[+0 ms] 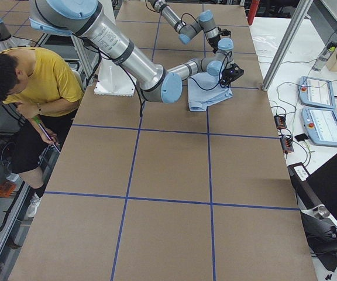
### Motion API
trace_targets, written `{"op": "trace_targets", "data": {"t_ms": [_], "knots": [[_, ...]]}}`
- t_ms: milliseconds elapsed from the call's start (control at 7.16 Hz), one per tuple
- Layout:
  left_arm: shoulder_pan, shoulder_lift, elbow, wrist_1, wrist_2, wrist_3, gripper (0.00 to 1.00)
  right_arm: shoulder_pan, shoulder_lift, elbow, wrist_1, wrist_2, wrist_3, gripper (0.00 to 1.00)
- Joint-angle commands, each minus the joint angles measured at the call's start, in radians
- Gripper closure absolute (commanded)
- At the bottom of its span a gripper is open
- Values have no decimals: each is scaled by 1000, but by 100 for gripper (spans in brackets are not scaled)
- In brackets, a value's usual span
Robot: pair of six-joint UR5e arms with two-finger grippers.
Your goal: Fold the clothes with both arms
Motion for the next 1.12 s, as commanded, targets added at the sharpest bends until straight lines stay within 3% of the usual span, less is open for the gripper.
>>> {"op": "trace_targets", "data": {"t_ms": [0,279,559,978], "knots": [[-31,1,40,-60,21,43,62,16,-9,-4,5,-5,-39,0],[-55,11,81,-93,18,64,61,62,-83,11,15,4,-198,0],[-107,63,78,-88,-25,250,61,111,-204,112,12,26,-385,0],[-336,246,-6,-77,-381,694,60,267,-424,223,5,141,-867,0]]}}
